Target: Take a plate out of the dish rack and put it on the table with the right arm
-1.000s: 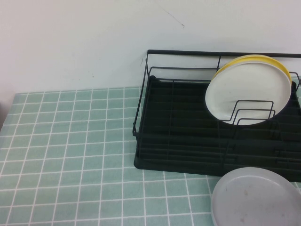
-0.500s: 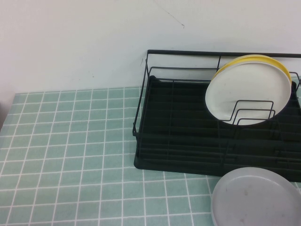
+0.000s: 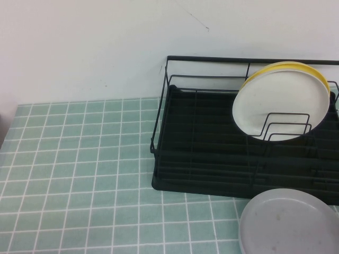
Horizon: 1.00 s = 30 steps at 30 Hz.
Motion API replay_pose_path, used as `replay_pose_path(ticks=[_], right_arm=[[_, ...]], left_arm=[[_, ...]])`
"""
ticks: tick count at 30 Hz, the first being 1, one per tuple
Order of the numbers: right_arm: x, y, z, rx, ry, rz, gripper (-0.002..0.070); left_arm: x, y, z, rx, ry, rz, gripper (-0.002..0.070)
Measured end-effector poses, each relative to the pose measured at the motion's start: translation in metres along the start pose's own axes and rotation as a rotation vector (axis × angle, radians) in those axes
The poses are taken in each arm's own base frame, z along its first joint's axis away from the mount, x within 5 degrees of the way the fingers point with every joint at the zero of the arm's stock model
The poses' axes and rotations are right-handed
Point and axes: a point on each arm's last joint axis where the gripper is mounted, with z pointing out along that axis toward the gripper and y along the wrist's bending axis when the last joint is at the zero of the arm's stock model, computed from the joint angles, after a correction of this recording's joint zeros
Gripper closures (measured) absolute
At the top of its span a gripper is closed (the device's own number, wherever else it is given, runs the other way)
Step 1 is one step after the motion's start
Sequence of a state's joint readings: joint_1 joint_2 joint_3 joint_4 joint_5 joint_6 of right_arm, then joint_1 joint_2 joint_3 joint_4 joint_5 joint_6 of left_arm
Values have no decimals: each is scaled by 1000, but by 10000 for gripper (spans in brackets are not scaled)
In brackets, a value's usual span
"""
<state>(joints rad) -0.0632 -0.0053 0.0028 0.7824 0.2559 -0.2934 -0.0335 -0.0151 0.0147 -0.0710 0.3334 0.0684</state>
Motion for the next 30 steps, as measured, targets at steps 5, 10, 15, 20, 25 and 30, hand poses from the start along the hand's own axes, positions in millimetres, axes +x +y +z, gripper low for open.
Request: replay_pose_path(ticks=[5,10,15,20,25,30], right_arm=[[-30,26,6,-39,196,-83,678],[-68,46,40,-80,457,-243,678],[-105,56,90,-123,583,-340,678],[-133,60,140,-190,652,-456,678],[-158,65,183,-283,686,-595,651],[-178,68,221,-367,680,-752,487]], left_arm=[[0,0,0,0,0,0,678],[0,0,0,0,0,2,678],[0,0,0,0,0,2,678],[0,0,0,0,0,2,678],[0,0,0,0,0,2,678],[0,0,0,0,0,2,678]])
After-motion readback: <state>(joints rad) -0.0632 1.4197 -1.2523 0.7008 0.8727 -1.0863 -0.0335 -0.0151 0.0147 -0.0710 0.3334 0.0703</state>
